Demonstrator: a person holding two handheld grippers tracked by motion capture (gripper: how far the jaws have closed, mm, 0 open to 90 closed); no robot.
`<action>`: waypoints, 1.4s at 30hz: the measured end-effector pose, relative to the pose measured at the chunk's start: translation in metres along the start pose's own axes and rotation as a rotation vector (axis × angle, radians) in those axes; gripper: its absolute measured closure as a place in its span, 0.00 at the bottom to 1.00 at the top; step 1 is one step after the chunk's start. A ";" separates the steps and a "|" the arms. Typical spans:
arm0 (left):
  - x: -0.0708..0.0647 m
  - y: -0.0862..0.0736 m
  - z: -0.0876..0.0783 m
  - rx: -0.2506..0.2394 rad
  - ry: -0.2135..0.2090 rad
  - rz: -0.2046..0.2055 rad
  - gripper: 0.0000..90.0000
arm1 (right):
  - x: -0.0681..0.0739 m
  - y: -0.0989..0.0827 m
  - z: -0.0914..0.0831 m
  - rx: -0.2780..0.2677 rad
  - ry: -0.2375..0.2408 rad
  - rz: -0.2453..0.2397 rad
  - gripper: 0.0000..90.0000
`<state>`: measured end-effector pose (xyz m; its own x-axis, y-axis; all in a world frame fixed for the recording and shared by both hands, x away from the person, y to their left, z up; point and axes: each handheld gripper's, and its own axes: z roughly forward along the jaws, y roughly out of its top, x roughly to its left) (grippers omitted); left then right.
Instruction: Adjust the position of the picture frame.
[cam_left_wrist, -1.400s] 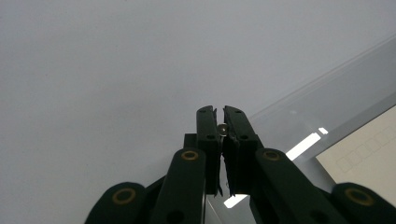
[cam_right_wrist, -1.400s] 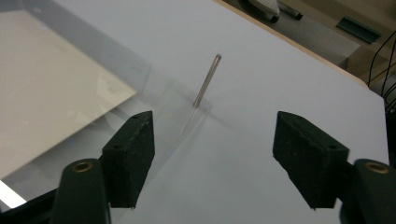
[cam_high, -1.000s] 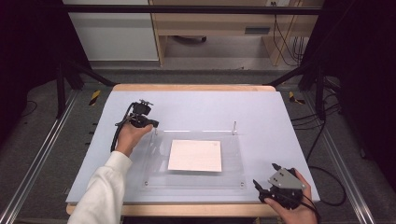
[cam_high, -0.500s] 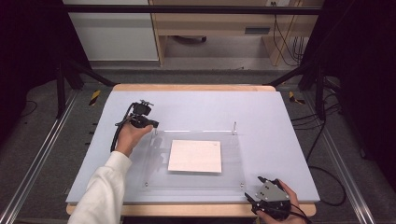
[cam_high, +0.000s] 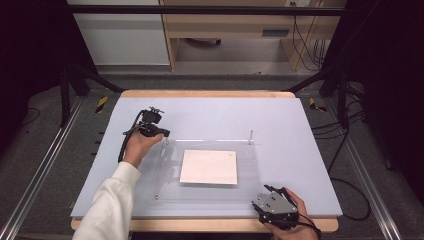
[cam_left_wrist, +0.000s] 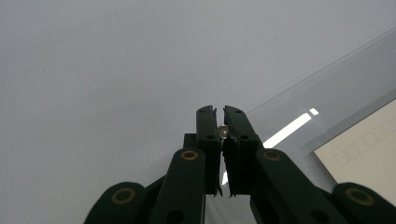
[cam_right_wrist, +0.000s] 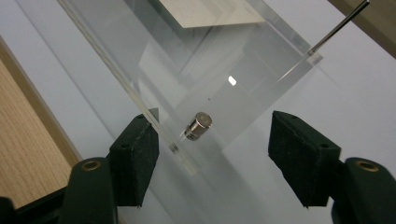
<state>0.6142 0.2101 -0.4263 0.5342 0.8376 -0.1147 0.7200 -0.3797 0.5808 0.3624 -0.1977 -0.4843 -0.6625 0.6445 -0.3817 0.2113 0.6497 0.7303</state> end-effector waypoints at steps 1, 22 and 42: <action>0.000 0.000 0.000 0.000 -0.003 -0.001 0.94 | 0.001 0.001 -0.001 -0.006 -0.001 -0.007 0.42; 0.002 0.000 0.001 -0.012 -0.007 -0.005 0.94 | -0.006 0.014 -0.013 -0.072 -0.001 -0.068 0.54; -0.003 -0.023 -0.038 -0.225 0.080 0.073 0.56 | -0.013 0.026 -0.020 -0.070 -0.005 -0.060 0.57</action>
<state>0.5797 0.2315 -0.4087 0.5380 0.8429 -0.0074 0.5596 -0.3507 0.7509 0.3616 -0.1975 -0.4492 -0.6689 0.6075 -0.4284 0.1204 0.6572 0.7440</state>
